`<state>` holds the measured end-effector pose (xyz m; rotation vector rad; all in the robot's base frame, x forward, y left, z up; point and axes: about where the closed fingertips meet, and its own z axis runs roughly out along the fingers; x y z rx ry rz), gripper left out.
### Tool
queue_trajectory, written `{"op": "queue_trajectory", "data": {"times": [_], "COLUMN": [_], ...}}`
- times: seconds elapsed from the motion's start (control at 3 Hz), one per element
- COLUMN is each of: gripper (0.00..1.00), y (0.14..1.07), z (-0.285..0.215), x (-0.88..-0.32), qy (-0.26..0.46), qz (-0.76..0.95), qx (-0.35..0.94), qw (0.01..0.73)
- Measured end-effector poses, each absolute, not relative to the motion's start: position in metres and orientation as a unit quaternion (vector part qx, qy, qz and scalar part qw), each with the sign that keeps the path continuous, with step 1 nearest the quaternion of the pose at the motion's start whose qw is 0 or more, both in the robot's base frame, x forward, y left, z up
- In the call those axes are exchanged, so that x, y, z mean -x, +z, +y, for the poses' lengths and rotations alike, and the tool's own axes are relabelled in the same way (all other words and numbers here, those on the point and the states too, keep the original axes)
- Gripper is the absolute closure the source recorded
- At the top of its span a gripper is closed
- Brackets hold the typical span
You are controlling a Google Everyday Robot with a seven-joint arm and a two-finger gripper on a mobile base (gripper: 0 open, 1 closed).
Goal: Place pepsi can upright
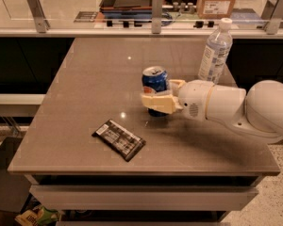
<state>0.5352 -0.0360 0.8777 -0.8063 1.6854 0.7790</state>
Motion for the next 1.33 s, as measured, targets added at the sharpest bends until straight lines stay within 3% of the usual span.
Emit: {"op": "queue_trajectory", "data": {"times": [1.0, 1.33], "gripper": [1.0, 0.84], "y": [0.8586, 0.86], "z": [-0.0455, -0.0426], "x": [-0.5196, -0.5213], "qy": [0.348, 0.352], "qz": [0.681, 0.693], "qx": [0.308, 0.302], "qw": [0.566, 0.552]}}
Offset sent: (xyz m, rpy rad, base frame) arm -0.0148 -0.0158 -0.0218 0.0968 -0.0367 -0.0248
